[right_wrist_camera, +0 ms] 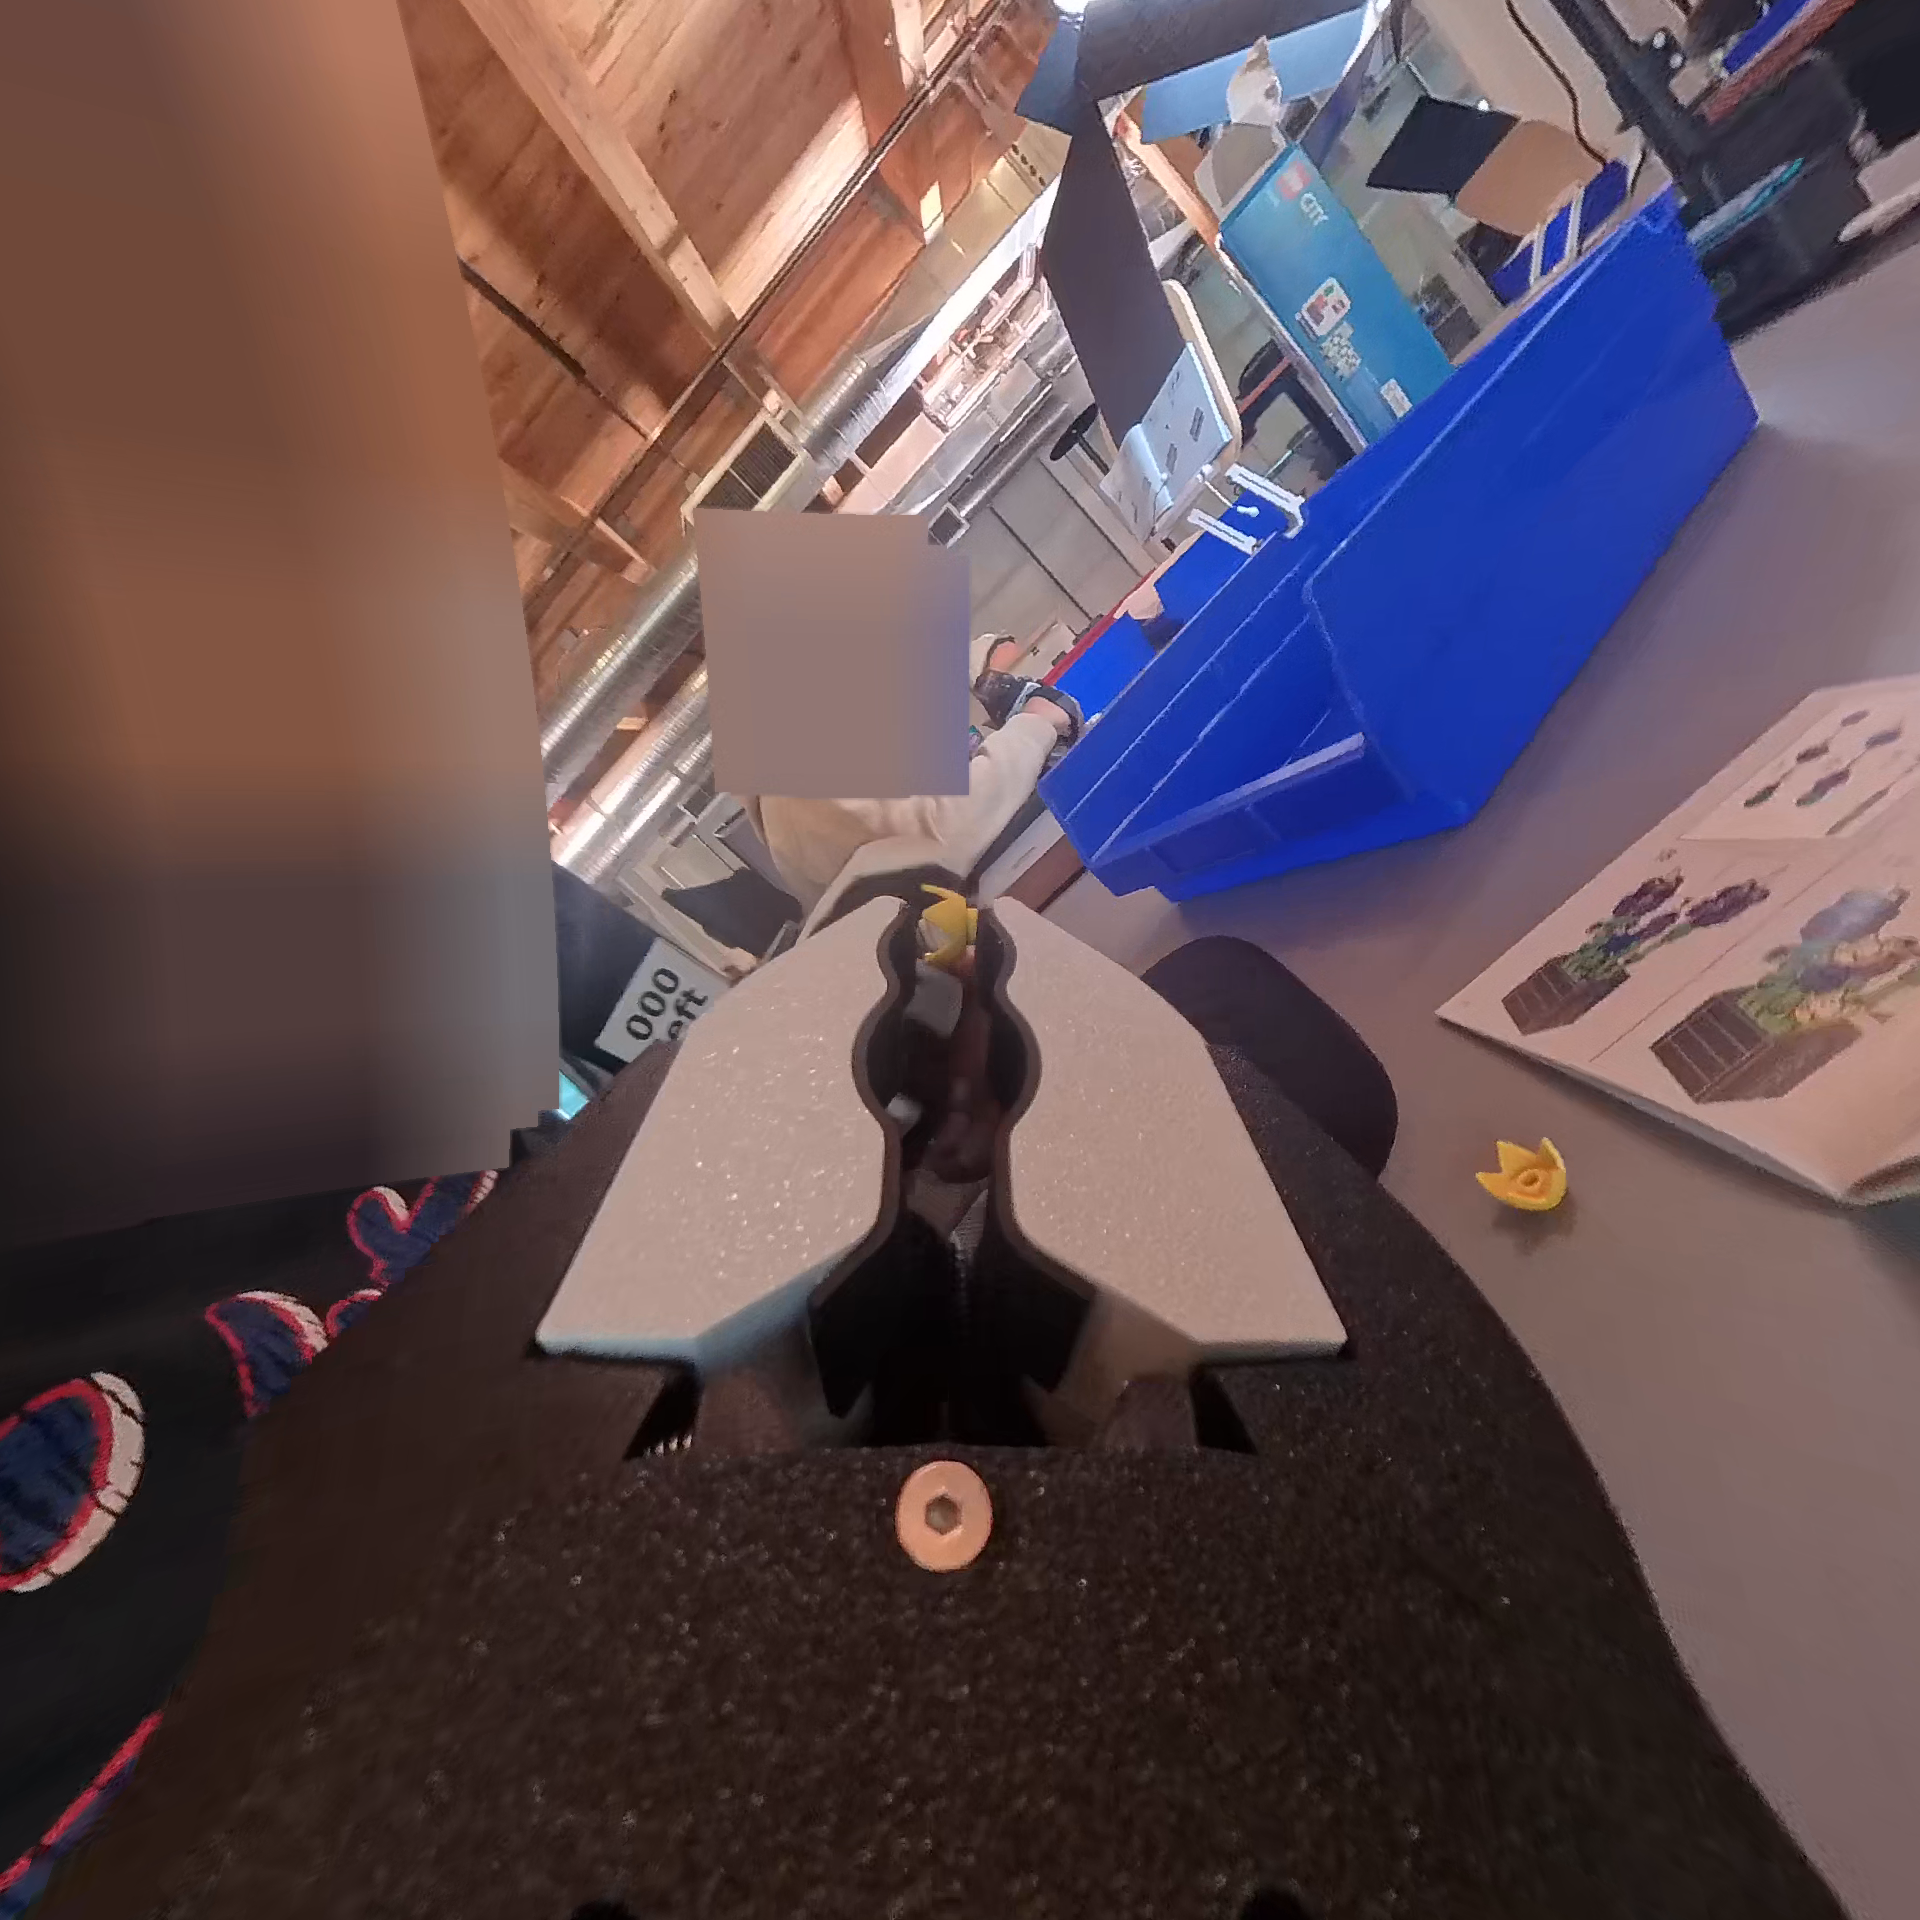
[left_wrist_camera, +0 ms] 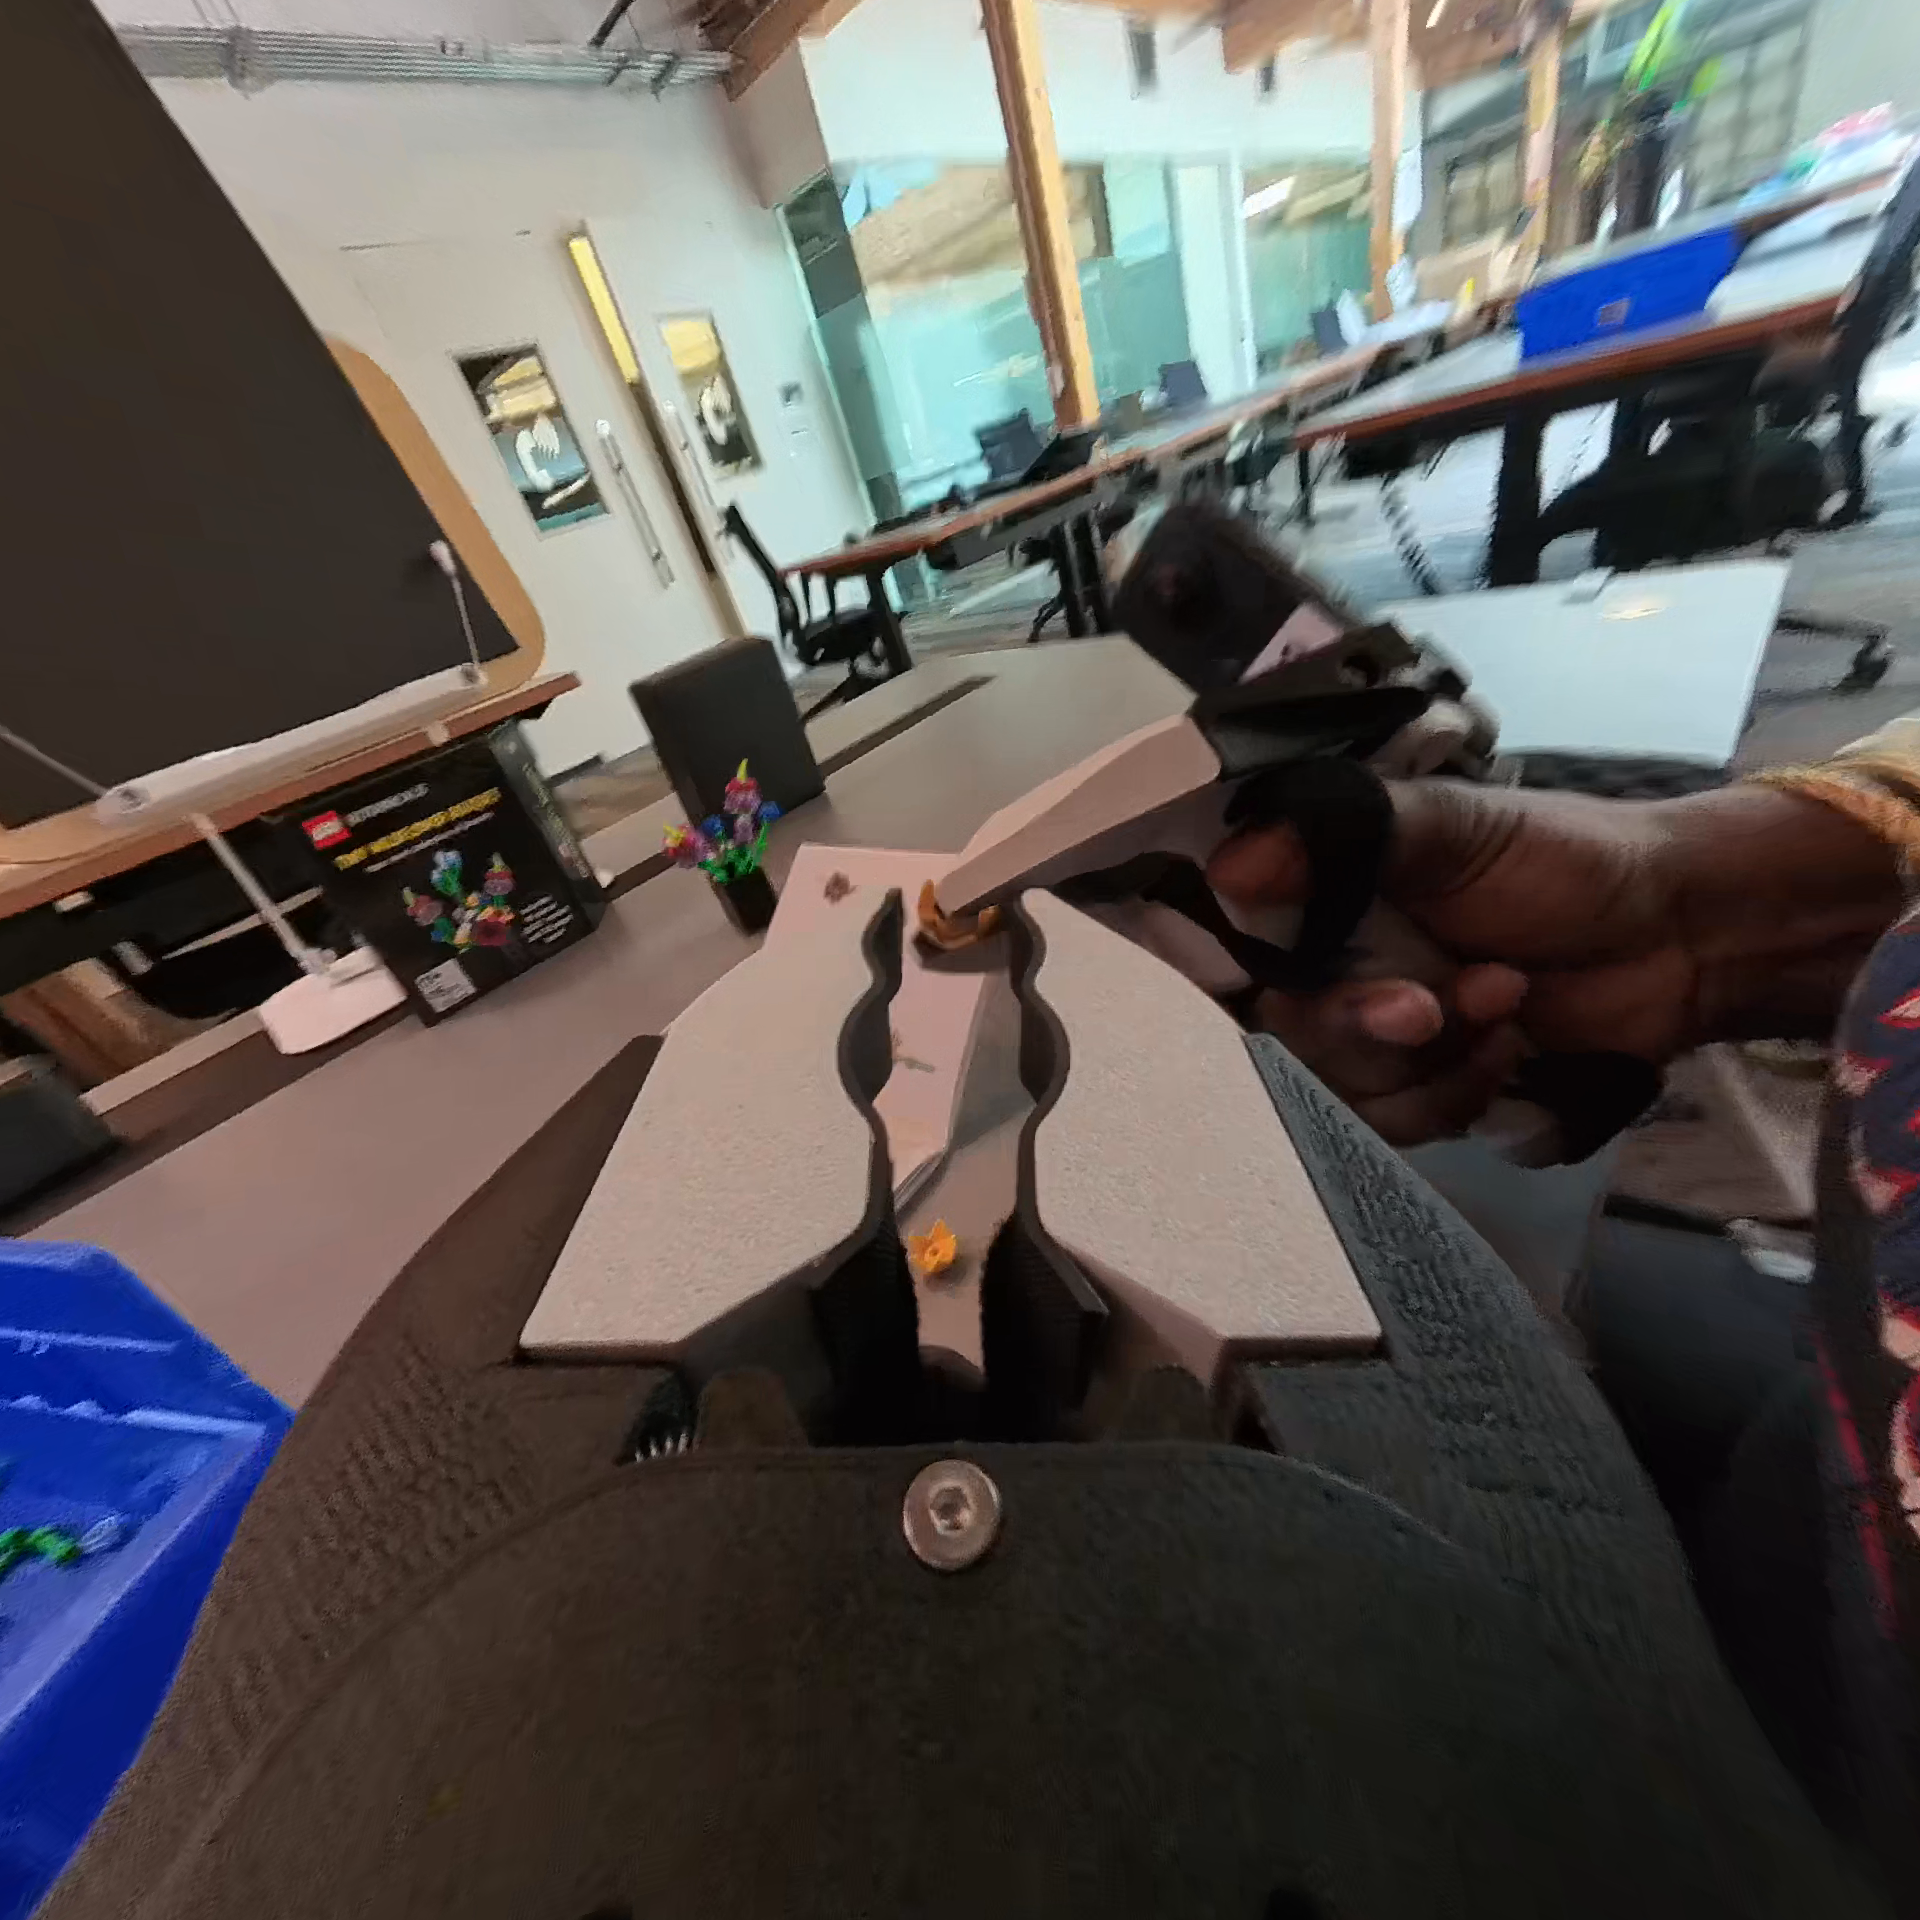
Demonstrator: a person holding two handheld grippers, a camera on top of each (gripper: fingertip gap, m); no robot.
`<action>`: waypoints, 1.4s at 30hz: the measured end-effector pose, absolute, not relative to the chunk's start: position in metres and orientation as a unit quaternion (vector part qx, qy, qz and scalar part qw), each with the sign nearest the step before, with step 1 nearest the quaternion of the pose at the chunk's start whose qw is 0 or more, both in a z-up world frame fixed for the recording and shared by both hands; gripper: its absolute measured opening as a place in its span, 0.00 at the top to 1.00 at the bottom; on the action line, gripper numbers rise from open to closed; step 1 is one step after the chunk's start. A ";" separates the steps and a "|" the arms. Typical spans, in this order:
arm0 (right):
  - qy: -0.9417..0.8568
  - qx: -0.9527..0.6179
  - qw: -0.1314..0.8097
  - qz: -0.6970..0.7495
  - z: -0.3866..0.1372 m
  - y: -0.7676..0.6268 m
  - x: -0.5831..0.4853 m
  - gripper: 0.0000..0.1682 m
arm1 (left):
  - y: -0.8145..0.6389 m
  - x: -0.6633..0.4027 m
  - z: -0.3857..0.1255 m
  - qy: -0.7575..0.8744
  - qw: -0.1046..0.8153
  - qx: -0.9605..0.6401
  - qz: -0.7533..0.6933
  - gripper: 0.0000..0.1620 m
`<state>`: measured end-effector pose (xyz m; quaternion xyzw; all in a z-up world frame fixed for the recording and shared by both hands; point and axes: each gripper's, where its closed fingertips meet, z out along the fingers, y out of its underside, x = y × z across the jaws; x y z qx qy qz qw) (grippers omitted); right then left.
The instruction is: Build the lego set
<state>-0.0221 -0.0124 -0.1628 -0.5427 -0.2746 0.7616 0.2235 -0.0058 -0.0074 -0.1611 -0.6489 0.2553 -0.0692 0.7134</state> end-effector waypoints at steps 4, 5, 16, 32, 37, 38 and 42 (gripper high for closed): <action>-0.249 -0.525 0.200 0.789 -0.162 -0.012 -0.016 0.93 | -0.013 -0.010 -0.153 0.228 0.718 -0.636 -0.168 0.91; -0.249 -0.519 0.202 0.792 -0.160 -0.013 -0.015 0.94 | -0.013 -0.011 -0.156 0.223 0.704 -0.646 -0.192 0.91; -0.264 -0.454 0.182 0.831 -0.146 -0.030 -0.012 0.93 | -0.019 0.006 -0.153 0.248 0.686 -0.628 -0.272 0.89; -0.246 -0.452 0.103 0.851 -0.158 -0.045 -0.016 0.94 | -0.033 0.005 -0.165 0.411 0.702 -0.572 -0.107 0.83; -0.244 -0.453 0.077 0.854 -0.158 -0.047 -0.019 0.94 | -0.031 0.005 -0.167 0.440 0.690 -0.567 -0.098 0.91; -0.244 -0.455 0.074 0.853 -0.158 -0.047 -0.020 0.94 | -0.031 0.005 -0.166 0.440 0.687 -0.569 -0.106 0.92; -0.234 -0.475 0.062 0.846 -0.163 -0.044 -0.023 0.94 | -0.029 0.002 -0.171 0.453 0.674 -0.577 -0.091 0.92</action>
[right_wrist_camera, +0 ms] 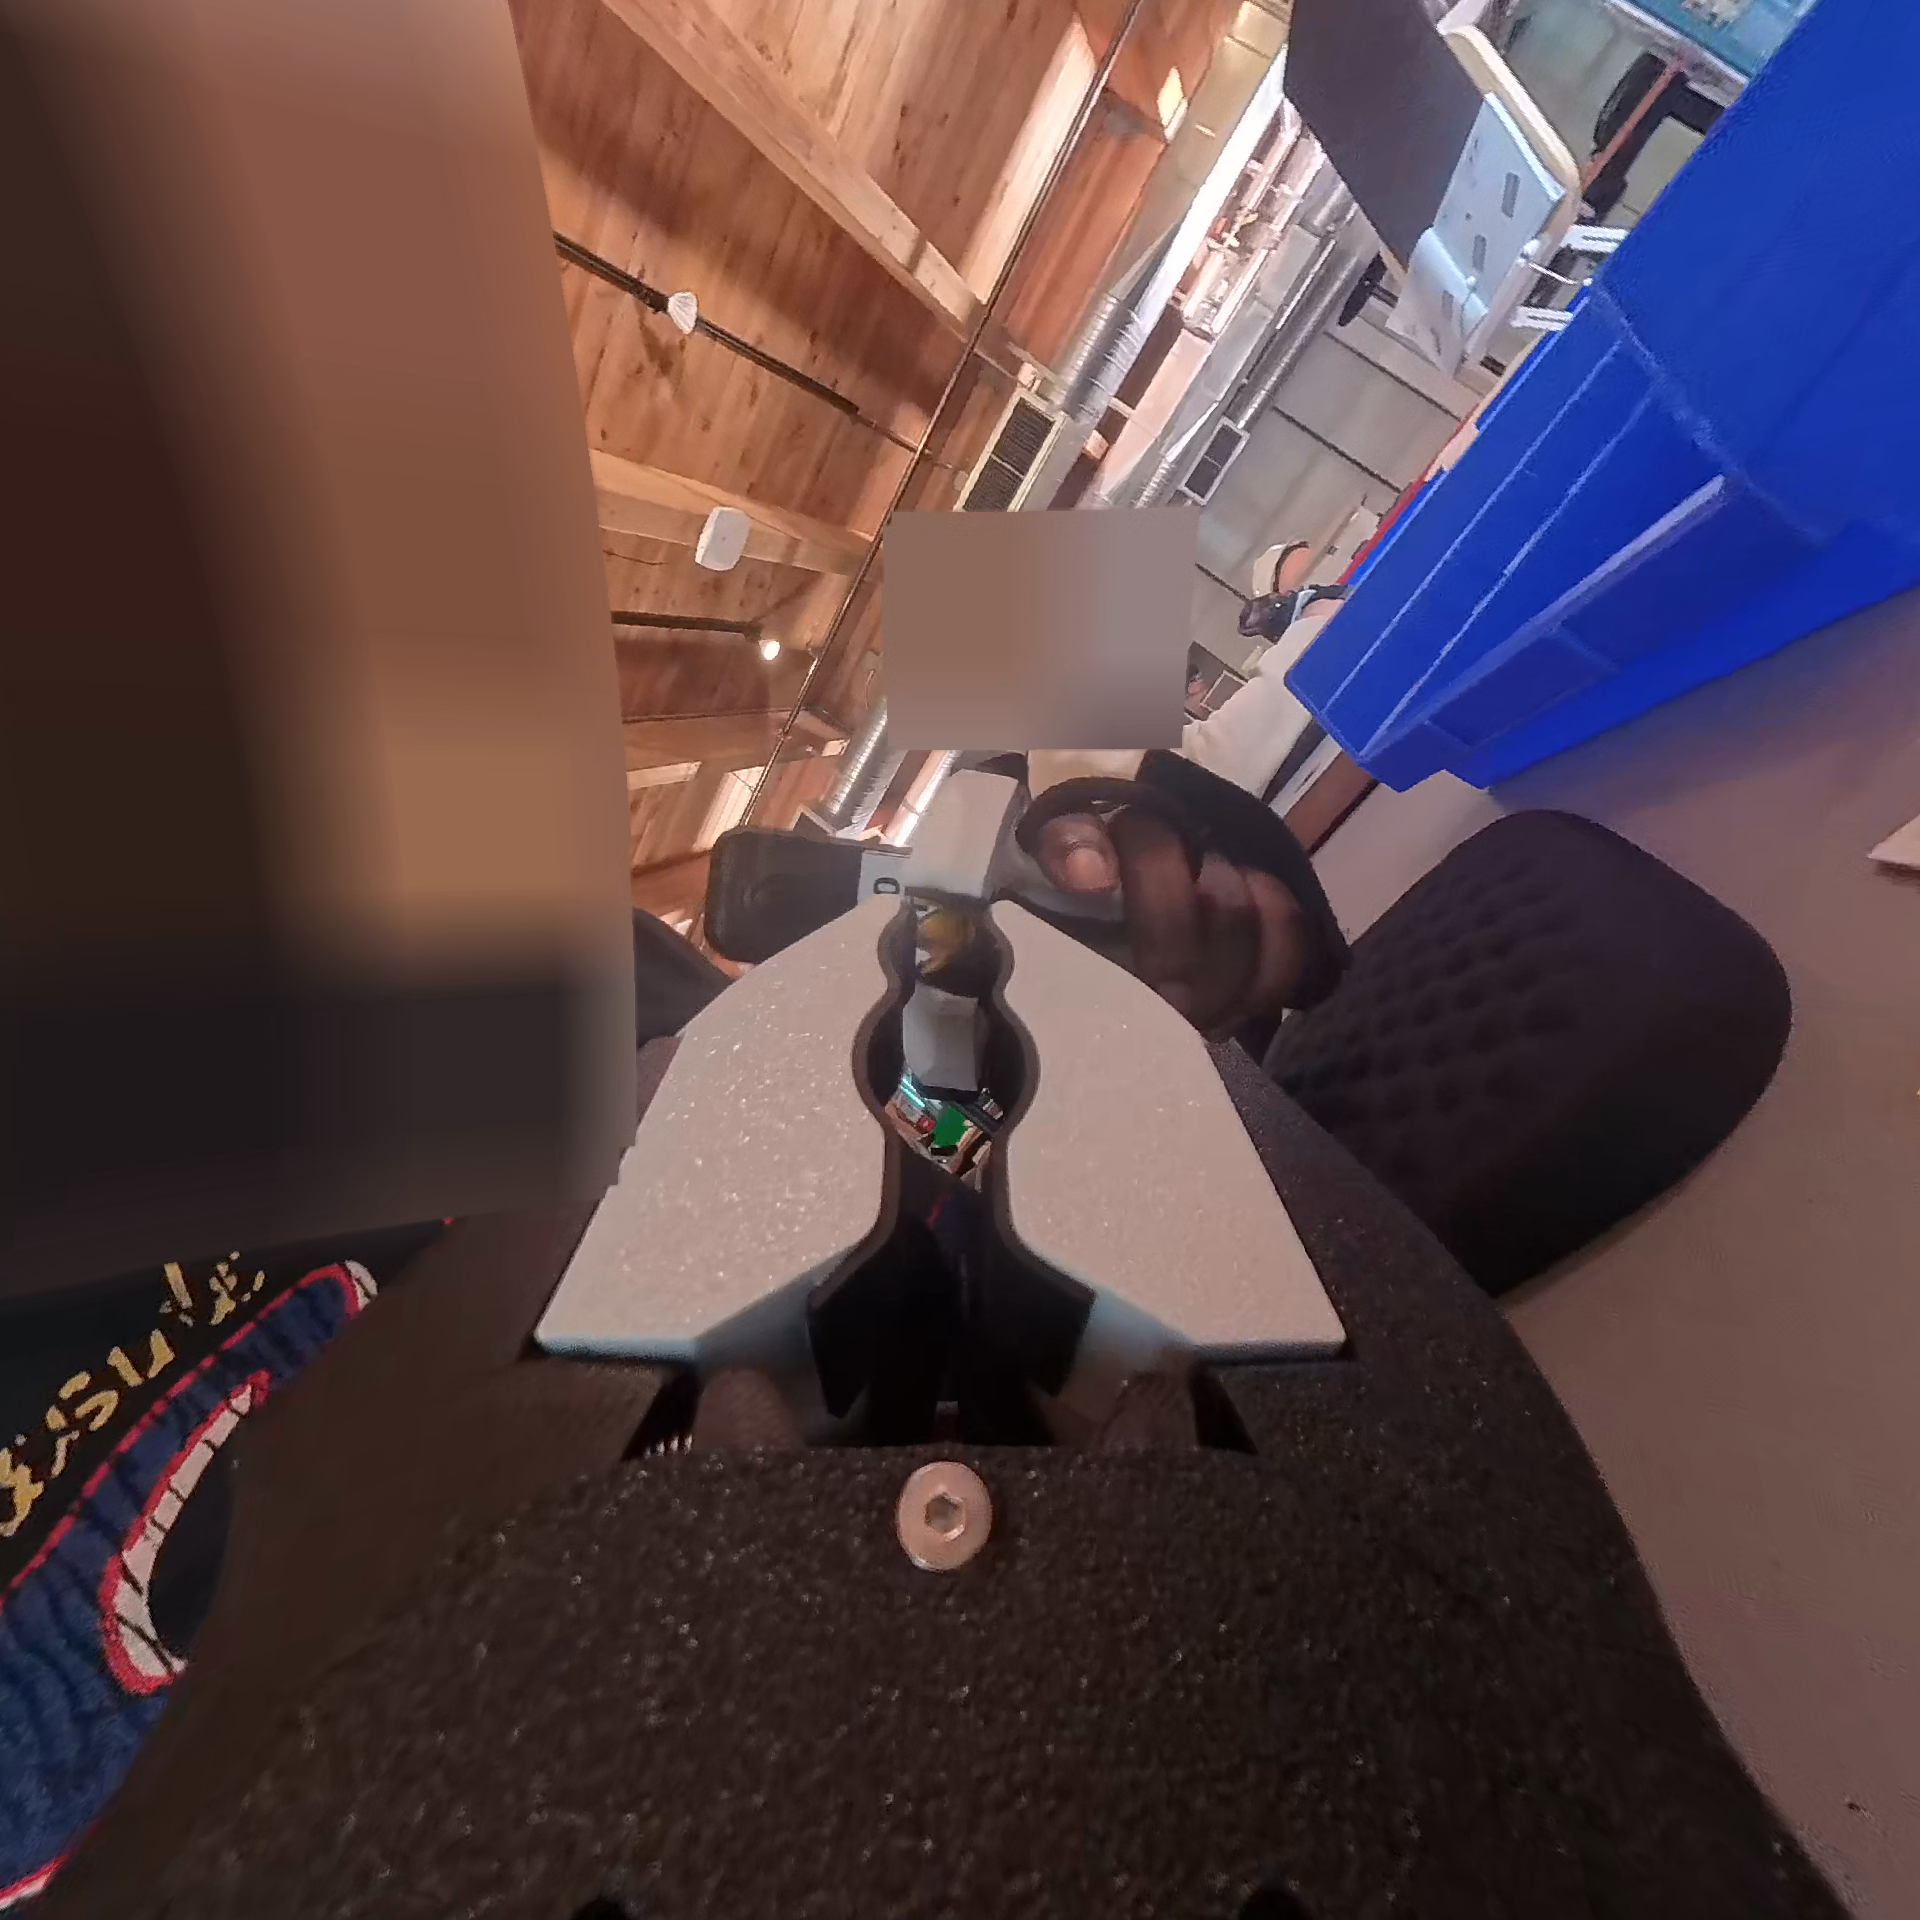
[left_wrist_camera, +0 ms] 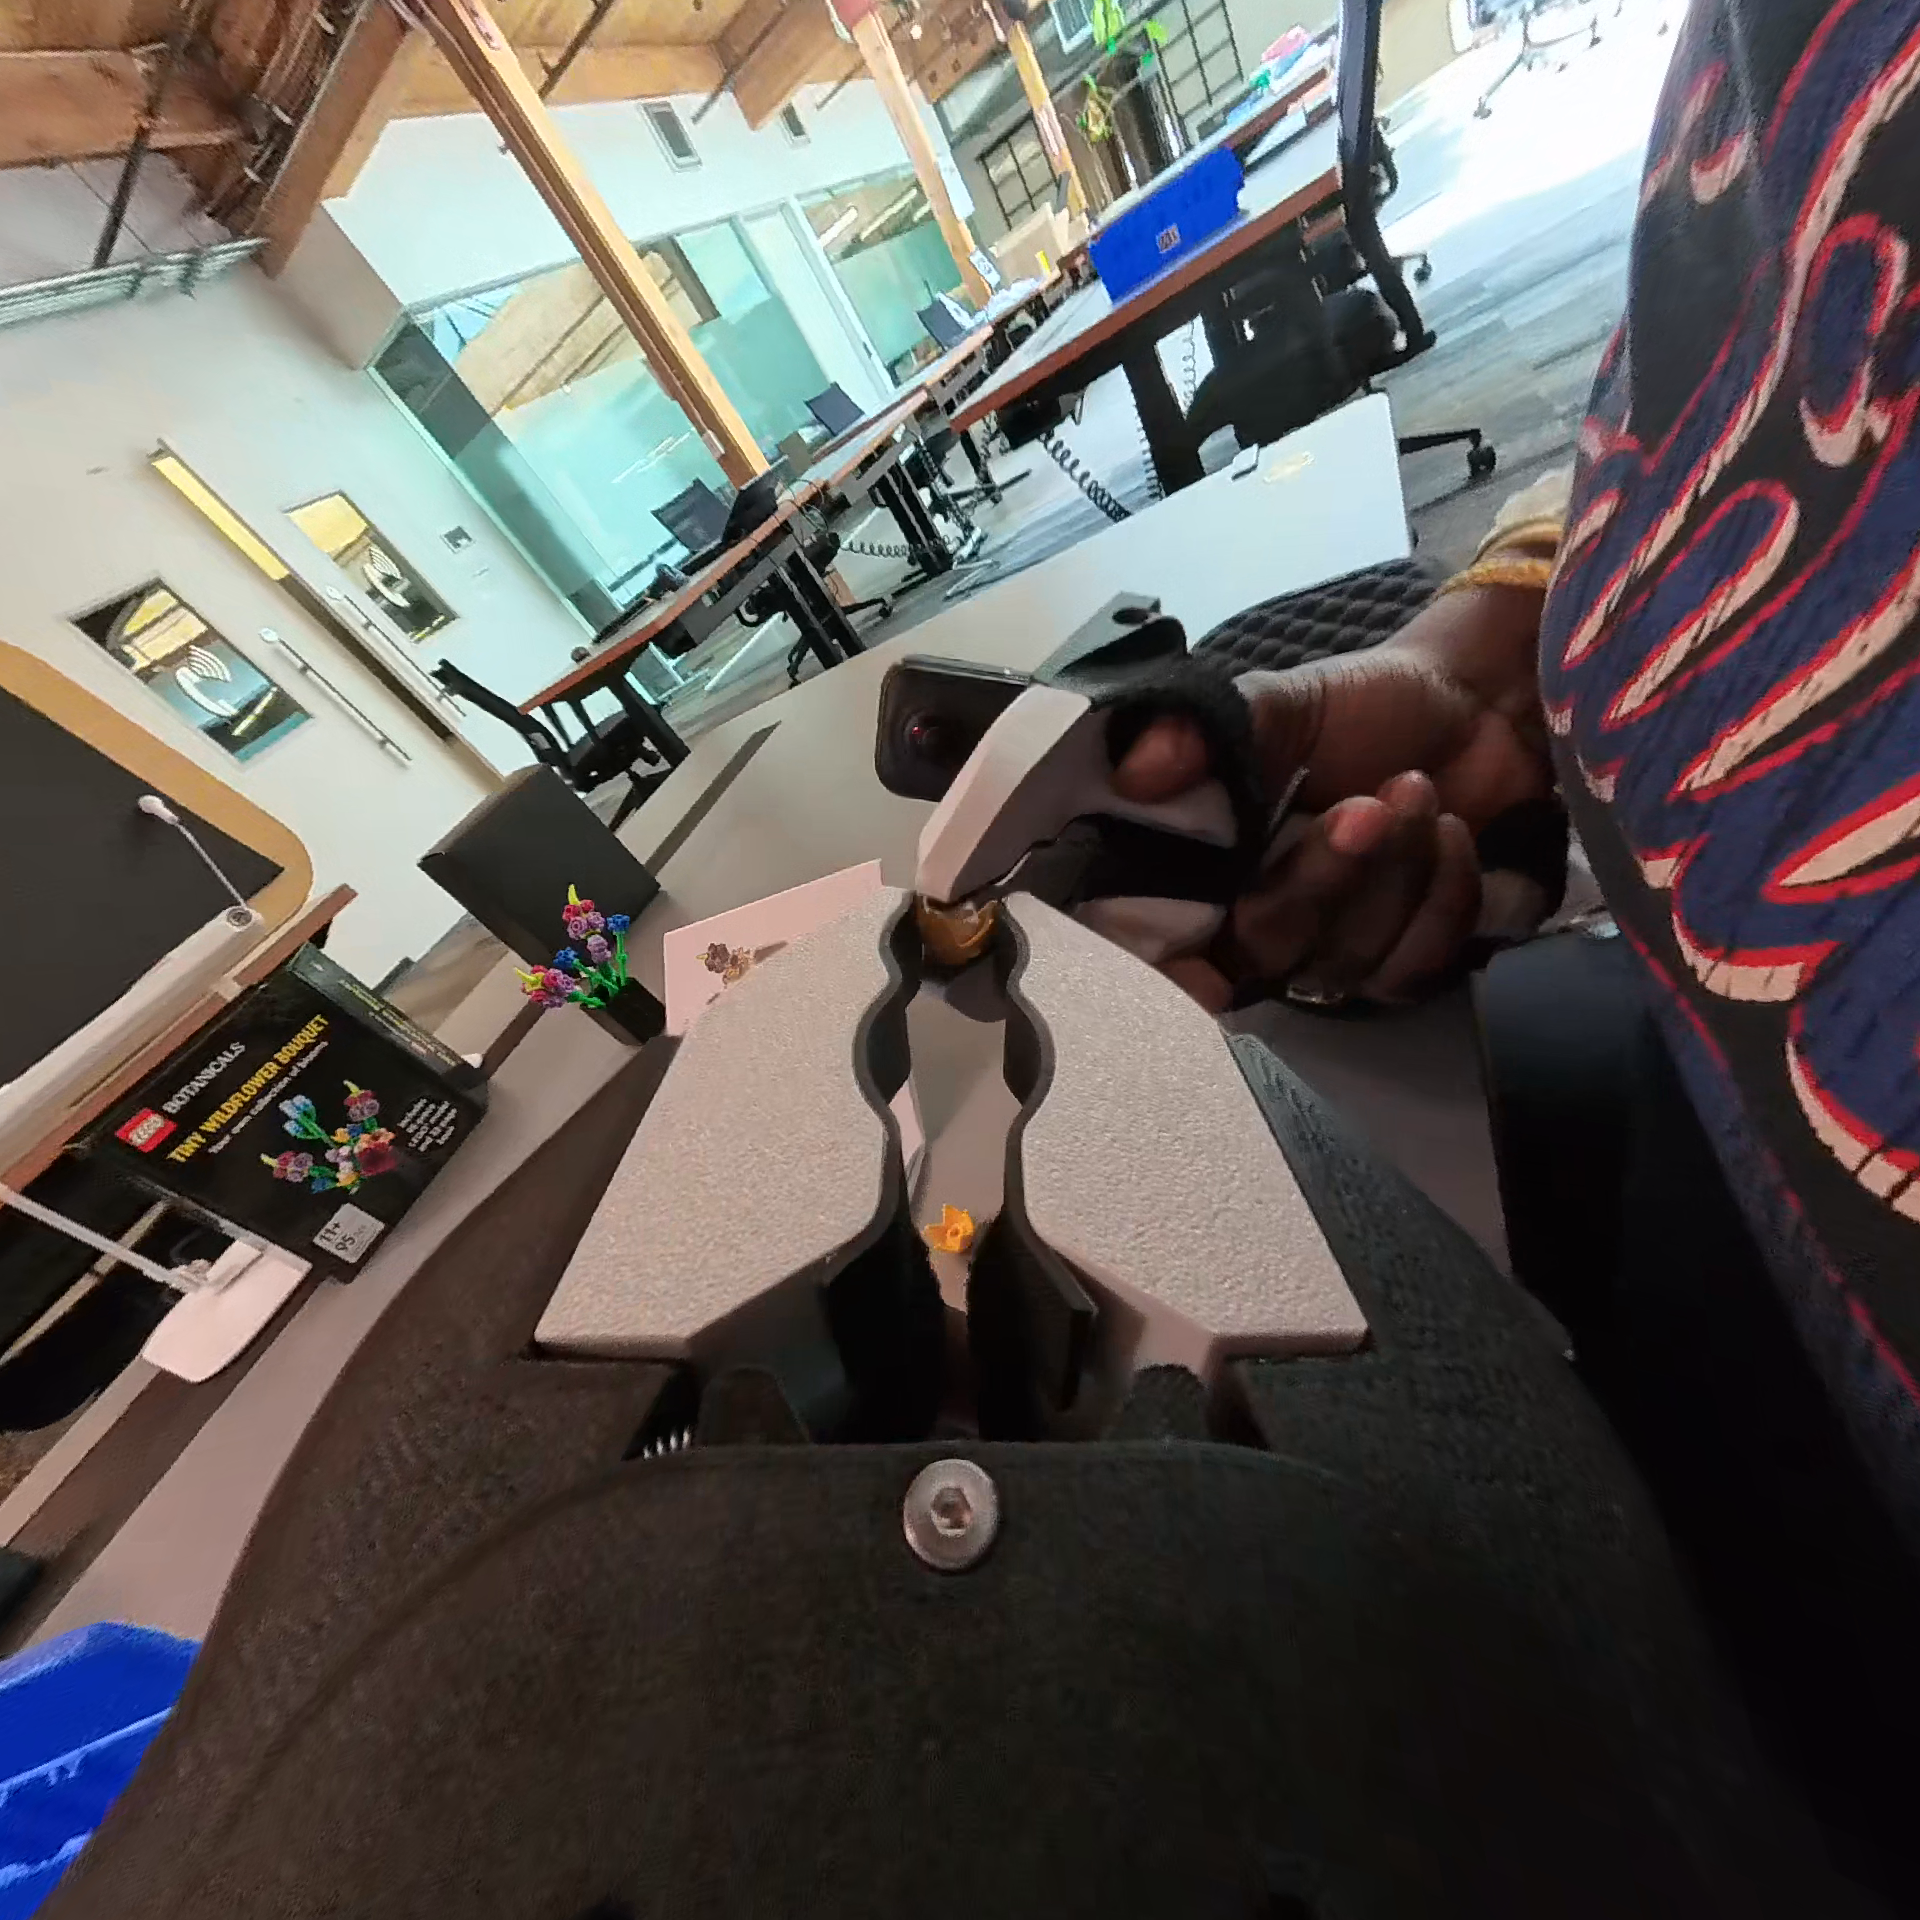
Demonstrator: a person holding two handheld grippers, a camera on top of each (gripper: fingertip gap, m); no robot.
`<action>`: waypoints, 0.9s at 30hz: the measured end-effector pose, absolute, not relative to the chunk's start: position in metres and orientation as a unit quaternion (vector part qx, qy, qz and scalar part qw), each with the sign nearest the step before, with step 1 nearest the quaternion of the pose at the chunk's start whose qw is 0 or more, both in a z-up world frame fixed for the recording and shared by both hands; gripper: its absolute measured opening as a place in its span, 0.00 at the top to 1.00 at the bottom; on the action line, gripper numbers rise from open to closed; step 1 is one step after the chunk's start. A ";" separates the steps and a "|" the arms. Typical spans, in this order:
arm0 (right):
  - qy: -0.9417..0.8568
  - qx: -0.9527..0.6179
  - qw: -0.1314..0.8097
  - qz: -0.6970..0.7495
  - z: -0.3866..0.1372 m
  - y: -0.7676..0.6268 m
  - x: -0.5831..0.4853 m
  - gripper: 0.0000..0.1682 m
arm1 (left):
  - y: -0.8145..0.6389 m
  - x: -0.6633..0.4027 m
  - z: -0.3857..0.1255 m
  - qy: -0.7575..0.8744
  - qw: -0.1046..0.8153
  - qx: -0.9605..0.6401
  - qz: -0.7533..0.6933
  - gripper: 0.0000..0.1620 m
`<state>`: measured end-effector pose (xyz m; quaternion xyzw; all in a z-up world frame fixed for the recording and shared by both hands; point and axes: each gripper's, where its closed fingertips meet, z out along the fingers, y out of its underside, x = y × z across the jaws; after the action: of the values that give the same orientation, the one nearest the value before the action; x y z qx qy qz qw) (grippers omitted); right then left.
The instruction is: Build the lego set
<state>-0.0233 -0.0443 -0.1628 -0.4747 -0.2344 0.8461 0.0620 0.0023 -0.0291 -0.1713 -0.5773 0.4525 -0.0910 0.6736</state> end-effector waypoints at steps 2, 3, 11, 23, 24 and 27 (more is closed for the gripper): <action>-0.219 -0.487 0.051 0.844 -0.165 -0.043 -0.024 0.93 | -0.028 0.001 -0.174 0.464 0.667 -0.579 -0.072 0.92; -0.218 -0.491 0.050 0.842 -0.165 -0.043 -0.024 0.93 | -0.028 0.001 -0.174 0.465 0.663 -0.582 -0.073 0.92; -0.233 -0.510 0.093 0.823 -0.165 -0.036 -0.025 0.94 | -0.021 0.001 -0.172 0.402 0.671 -0.609 -0.133 0.92; -0.247 -0.519 0.084 0.814 -0.167 -0.032 -0.027 0.92 | -0.017 -0.005 -0.169 0.355 0.683 -0.615 -0.173 0.92; -0.248 -0.521 0.085 0.812 -0.167 -0.033 -0.027 0.91 | -0.017 -0.005 -0.170 0.356 0.681 -0.617 -0.171 0.92; -0.251 -0.521 0.093 0.810 -0.167 -0.032 -0.027 0.94 | -0.016 -0.004 -0.172 0.360 0.678 -0.621 -0.162 0.92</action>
<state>-0.0268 -0.0322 -0.1671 -0.5211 -0.2512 0.8103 0.0935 -0.0043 -0.0157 -0.1719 -0.6206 0.3597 -0.1616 0.6777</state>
